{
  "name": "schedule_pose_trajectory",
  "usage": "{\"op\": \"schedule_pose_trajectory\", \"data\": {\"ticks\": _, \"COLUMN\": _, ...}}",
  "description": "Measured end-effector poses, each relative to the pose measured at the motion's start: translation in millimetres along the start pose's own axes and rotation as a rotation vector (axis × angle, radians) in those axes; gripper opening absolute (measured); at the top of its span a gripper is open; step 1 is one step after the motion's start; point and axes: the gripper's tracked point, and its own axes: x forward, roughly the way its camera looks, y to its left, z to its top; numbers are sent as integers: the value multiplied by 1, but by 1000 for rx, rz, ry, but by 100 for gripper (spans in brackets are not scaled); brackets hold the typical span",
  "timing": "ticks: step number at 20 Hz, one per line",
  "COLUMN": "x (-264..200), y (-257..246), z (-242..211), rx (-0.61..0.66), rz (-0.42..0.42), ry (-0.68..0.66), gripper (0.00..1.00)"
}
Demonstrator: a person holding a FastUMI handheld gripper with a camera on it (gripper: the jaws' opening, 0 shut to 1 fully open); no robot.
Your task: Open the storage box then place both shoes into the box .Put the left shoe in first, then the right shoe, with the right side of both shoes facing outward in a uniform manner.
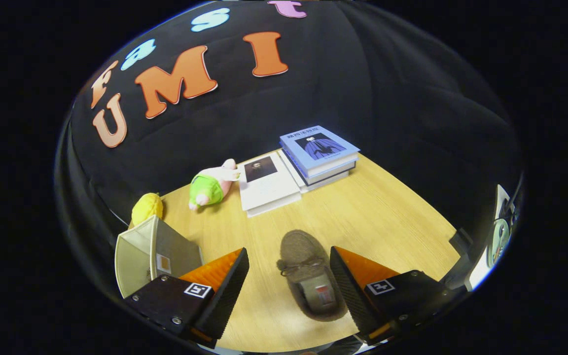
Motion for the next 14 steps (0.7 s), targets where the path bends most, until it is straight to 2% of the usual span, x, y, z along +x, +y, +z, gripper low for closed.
{"op": "schedule_pose_trajectory", "data": {"ticks": 7, "x": 12, "y": -56, "z": -46, "rx": 42, "rz": -76, "ry": 83, "gripper": 98}}
{"op": "schedule_pose_trajectory", "data": {"ticks": 12, "x": 29, "y": -68, "z": -79, "rx": 79, "rz": -86, "ry": 152, "gripper": 99}}
{"op": "schedule_pose_trajectory", "data": {"ticks": 14, "x": 35, "y": -69, "z": -88, "rx": 76, "rz": -86, "ry": 170, "gripper": 96}}
